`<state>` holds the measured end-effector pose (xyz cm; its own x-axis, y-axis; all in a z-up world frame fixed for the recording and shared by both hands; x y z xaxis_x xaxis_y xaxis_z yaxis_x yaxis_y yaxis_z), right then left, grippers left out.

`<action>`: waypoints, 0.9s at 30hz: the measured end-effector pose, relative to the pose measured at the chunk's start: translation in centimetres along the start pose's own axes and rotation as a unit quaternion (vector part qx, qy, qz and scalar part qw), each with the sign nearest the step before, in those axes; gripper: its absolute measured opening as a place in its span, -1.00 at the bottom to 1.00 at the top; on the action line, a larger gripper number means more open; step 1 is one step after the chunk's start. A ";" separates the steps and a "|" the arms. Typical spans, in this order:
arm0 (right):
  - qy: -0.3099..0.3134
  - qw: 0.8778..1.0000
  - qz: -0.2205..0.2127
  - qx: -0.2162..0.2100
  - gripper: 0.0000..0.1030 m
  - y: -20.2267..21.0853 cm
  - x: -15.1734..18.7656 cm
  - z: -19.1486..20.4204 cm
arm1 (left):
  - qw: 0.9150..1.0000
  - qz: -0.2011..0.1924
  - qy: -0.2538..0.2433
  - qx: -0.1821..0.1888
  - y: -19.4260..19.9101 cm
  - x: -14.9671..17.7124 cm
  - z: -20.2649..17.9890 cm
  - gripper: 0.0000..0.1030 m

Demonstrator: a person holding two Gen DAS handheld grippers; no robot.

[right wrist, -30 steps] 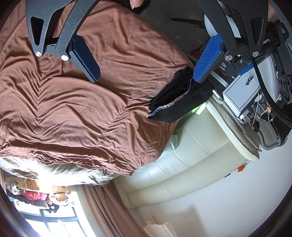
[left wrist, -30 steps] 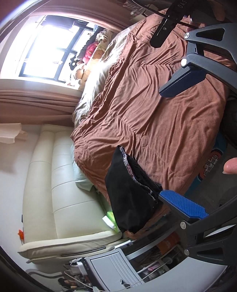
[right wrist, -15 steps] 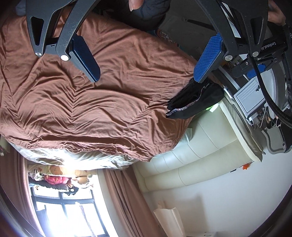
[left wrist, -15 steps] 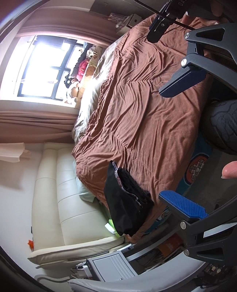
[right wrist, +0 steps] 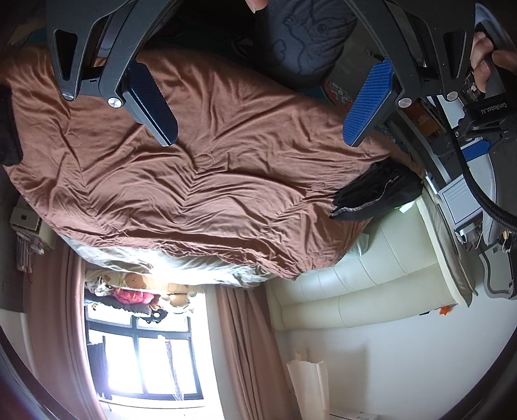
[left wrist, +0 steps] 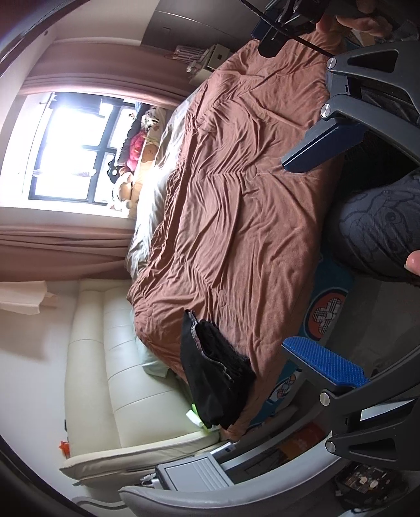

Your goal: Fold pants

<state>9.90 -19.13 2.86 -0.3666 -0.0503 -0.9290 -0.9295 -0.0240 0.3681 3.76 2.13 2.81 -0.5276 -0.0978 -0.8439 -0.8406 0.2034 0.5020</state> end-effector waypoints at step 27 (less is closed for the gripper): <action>-0.023 0.999 -0.015 -0.028 1.00 4.9 4.6 -3.8 | 0.999 -0.021 -0.031 0.005 1.9 3.7 -4.0 0.99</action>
Point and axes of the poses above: each gripper's, at about its wrist camera, not at the fingertips, and y roughly against the way its jaws point, z to its left, x to its underside, the point moved 3 cm from there along -y, roughly the way its jaws point, and after that the axes turned 13 degrees about x, right-handed, at the moved point
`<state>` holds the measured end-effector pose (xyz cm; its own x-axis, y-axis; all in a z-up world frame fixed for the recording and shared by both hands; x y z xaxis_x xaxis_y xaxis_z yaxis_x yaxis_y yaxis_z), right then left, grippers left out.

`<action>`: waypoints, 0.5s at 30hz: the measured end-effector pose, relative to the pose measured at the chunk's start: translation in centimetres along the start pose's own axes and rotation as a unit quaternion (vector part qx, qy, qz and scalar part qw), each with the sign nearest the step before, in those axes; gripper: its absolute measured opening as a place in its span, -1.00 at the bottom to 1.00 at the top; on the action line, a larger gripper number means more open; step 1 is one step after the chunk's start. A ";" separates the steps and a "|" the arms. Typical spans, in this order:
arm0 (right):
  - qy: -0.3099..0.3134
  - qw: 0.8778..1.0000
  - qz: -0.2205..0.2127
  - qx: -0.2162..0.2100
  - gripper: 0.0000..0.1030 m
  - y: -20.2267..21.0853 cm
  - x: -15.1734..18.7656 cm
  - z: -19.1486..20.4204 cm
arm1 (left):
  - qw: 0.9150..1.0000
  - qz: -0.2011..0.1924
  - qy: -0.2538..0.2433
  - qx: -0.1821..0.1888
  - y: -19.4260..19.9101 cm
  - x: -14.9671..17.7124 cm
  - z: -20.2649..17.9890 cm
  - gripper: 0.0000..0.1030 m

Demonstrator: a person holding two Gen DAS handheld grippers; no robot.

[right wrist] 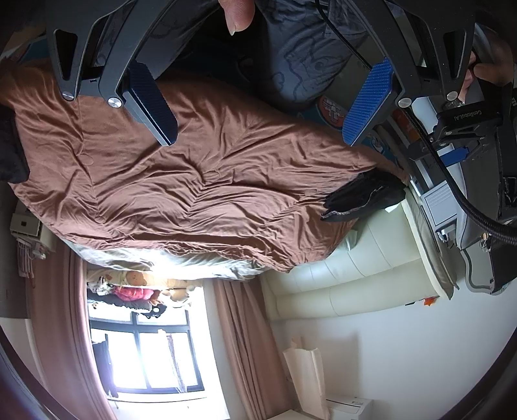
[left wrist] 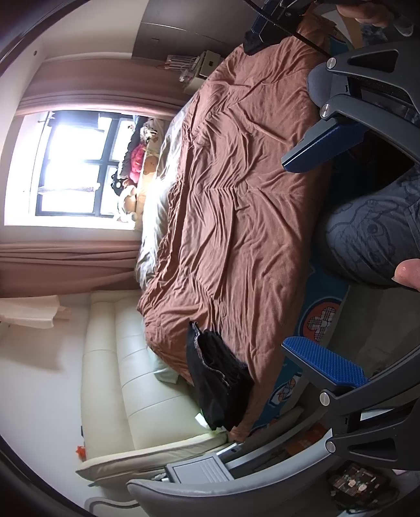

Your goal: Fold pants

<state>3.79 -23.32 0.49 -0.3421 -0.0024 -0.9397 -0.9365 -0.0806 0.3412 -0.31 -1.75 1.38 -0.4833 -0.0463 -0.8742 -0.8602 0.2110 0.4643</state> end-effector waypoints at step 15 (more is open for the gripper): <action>0.005 1.000 0.002 -0.006 1.00 0.1 0.4 0.3 | 1.000 -0.004 0.006 -0.007 0.2 0.1 0.7 0.99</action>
Point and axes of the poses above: each gripper's, at about its wrist camera, not at the fingertips, and y roughly against the way its jaws point, z to its left, x to its underside, the point moved 3 cm from there along -y, roughly the way its jaws point, and after that the axes turned 13 degrees about x, right-handed, at the moved point
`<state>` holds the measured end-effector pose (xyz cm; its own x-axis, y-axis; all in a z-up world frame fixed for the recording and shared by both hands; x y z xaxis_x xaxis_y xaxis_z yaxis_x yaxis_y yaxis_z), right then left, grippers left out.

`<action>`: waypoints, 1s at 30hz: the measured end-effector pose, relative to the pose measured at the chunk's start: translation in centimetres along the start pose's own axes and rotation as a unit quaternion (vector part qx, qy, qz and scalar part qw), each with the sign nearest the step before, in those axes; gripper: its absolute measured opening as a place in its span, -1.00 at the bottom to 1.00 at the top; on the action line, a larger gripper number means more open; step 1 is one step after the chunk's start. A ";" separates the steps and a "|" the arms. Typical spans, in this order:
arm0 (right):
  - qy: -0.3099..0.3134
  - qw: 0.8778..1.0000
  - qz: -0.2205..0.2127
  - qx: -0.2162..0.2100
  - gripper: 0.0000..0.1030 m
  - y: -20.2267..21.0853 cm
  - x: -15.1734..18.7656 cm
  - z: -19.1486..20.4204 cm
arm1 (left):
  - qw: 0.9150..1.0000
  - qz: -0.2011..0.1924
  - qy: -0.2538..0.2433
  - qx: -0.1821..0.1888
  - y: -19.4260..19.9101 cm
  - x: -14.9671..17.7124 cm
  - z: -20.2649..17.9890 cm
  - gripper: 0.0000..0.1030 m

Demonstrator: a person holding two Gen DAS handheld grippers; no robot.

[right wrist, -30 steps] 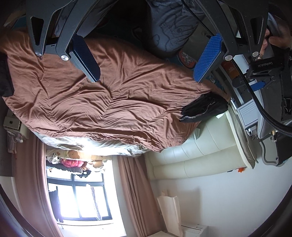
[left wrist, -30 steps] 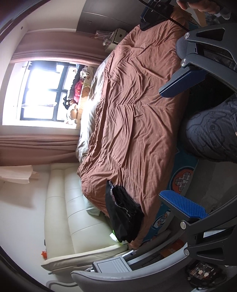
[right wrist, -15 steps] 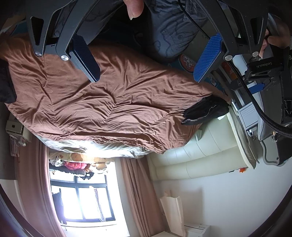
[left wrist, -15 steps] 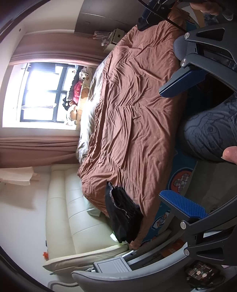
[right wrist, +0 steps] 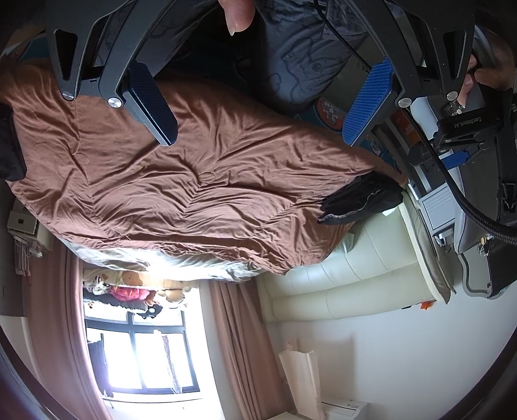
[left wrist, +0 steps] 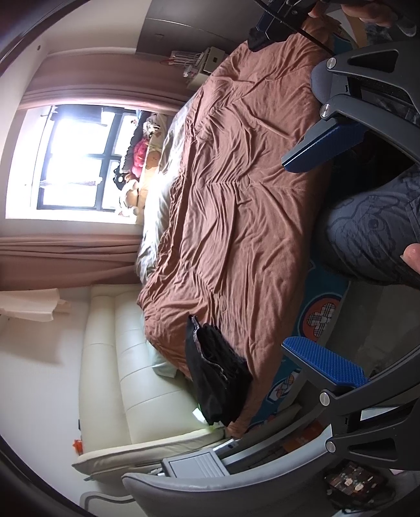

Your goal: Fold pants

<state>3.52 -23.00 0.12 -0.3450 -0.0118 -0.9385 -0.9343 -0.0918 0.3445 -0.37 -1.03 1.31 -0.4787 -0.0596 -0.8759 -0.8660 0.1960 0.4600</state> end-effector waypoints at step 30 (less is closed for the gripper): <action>-0.004 1.000 0.000 -0.003 1.00 0.1 -0.1 -0.2 | 1.000 -0.005 -0.004 -0.002 0.3 -0.2 -0.2 0.99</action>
Point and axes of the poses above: each gripper's, at about its wrist camera, not at the fingertips, and y roughly against the way its jaws point, z to its left, x to its underside, the point moved 3 cm from there along -y, roughly the way its jaws point, and after that the axes turned 13 degrees about x, right-handed, at the moved point
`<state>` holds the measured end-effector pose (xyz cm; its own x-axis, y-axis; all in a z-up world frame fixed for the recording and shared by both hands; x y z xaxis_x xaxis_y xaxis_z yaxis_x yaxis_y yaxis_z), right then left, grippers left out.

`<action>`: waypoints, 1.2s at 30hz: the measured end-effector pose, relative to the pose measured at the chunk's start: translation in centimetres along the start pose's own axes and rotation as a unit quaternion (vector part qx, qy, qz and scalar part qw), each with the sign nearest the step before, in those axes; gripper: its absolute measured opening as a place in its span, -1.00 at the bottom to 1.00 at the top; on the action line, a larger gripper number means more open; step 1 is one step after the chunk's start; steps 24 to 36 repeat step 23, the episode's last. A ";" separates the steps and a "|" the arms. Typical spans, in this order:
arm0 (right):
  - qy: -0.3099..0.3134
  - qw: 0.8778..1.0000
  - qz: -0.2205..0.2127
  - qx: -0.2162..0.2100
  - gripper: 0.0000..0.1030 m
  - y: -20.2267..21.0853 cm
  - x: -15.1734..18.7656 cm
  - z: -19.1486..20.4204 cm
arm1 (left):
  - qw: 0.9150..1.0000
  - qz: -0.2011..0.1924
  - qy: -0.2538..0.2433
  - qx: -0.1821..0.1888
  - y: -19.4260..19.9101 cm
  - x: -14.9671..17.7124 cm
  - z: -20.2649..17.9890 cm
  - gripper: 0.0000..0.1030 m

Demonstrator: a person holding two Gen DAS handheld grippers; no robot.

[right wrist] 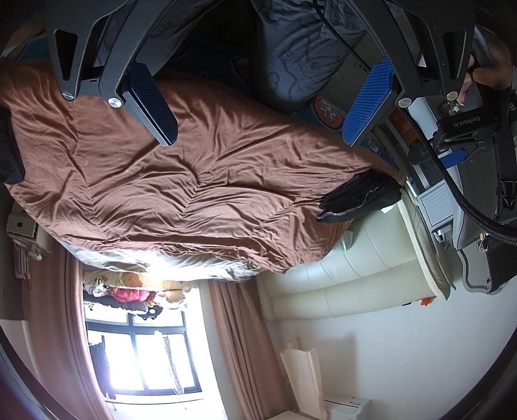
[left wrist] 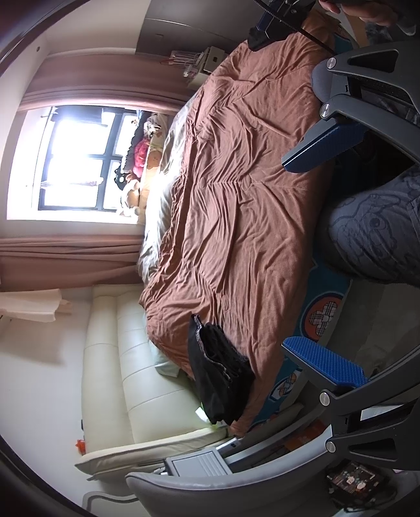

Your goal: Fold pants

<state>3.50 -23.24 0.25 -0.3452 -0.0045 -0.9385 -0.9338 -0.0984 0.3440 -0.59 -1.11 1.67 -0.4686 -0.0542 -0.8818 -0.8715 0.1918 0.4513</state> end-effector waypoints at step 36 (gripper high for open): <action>-0.002 1.000 -0.014 0.008 1.00 1.0 0.1 -0.2 | 1.000 -0.023 -0.011 0.000 1.5 -0.8 -0.9 0.99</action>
Point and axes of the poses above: each gripper's, at about its wrist camera, not at the fingertips, and y roughly against the way its jaws point, z to its left, x to its underside, the point moved 3 cm from there along -y, roughly the way its jaws point, and after that the axes turned 13 degrees about x, right-handed, at the moved point
